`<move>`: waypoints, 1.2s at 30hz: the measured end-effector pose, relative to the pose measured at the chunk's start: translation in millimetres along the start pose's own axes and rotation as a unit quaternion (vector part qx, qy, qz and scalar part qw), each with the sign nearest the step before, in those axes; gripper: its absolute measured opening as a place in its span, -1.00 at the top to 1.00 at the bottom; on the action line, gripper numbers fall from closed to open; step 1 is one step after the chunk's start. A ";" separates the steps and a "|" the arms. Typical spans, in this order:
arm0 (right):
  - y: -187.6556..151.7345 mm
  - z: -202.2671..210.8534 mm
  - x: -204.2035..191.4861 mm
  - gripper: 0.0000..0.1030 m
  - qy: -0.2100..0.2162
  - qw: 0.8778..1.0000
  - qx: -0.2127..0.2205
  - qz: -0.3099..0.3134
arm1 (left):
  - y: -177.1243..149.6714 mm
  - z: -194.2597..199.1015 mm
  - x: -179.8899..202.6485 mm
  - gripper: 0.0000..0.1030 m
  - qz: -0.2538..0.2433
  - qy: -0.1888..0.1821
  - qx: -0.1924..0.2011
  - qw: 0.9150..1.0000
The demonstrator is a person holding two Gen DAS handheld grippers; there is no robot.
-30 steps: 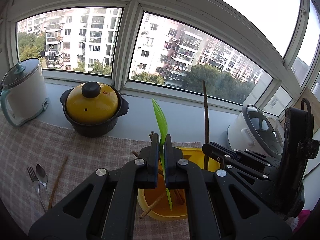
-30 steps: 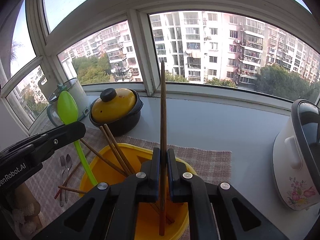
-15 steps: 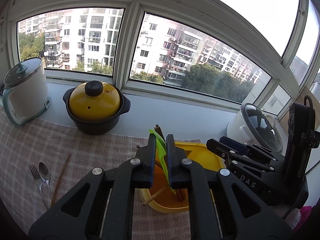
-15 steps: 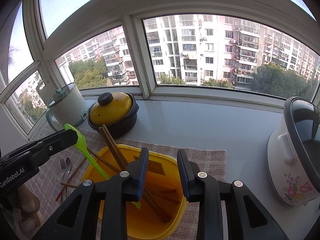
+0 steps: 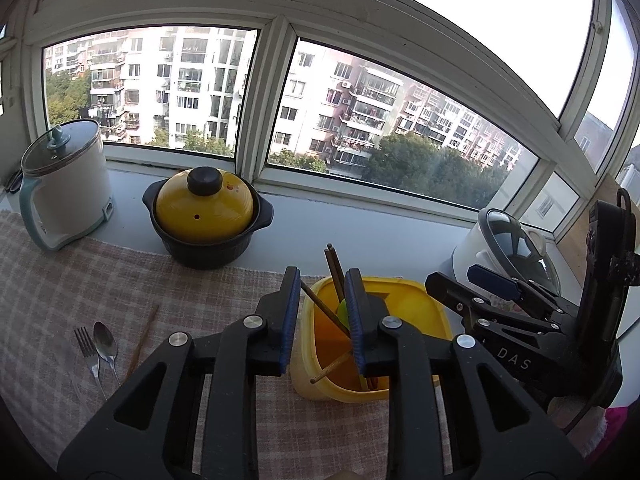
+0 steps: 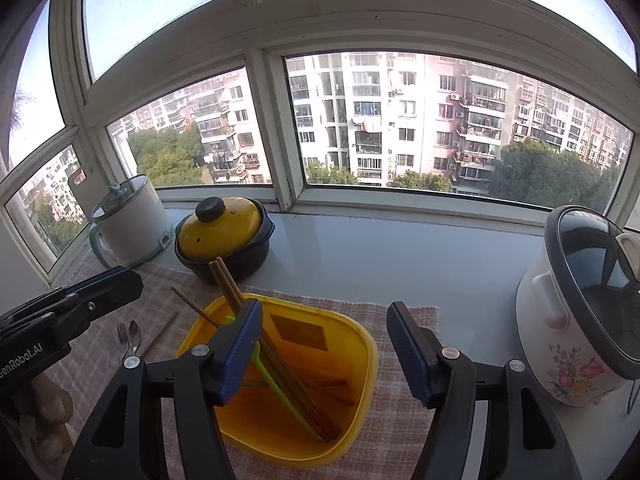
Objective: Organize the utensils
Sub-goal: 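Lower the green spoon and chopstick into the yellow container and open both tools, then move both tools back over the remaining utensils on the cloth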
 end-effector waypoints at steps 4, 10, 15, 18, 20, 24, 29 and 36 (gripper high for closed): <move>0.0 5.2 -5.6 -0.43 -0.003 1.000 0.004 0.001 | 0.2 9.6 -11.5 0.36 0.009 0.001 0.003 1.000; 0.1 16.0 -22.3 -0.60 -0.003 1.000 0.013 0.005 | -2.1 24.9 -35.1 0.36 0.016 0.006 0.001 1.000; 2.4 27.1 -42.7 -0.71 0.003 1.000 0.026 0.012 | -4.8 40.3 -67.2 0.36 0.031 0.021 0.002 0.999; 3.0 30.6 -57.6 -0.75 0.015 0.999 0.030 0.015 | -6.5 49.8 -88.0 0.36 0.026 0.041 0.005 0.999; 2.6 31.2 -68.4 -0.81 0.027 0.999 0.031 0.016 | -8.5 56.5 -104.8 0.36 0.032 0.054 0.002 0.998; -1.2 27.8 -93.3 -0.97 0.053 0.998 0.020 0.030 | -15.5 68.0 -140.7 0.36 0.045 0.077 -0.006 0.996; -9.4 21.9 -130.3 -0.98 0.067 0.995 0.006 0.080 | -31.8 79.1 -195.0 0.36 0.067 0.117 -0.024 0.991; -25.0 1.1 -178.5 -0.87 0.126 0.986 -0.032 0.108 | -67.1 85.7 -255.0 0.36 0.114 0.155 -0.060 0.980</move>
Point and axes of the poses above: each gripper's, at about its wrist camera, not at the fingertips, and z roughly against the way its jaws point, x to its right, y to its top, the point moved 6 cm from there along -z, roughly the way its jaws point, and after that the axes turned 10 degrees about x, right-handed, at the moved point
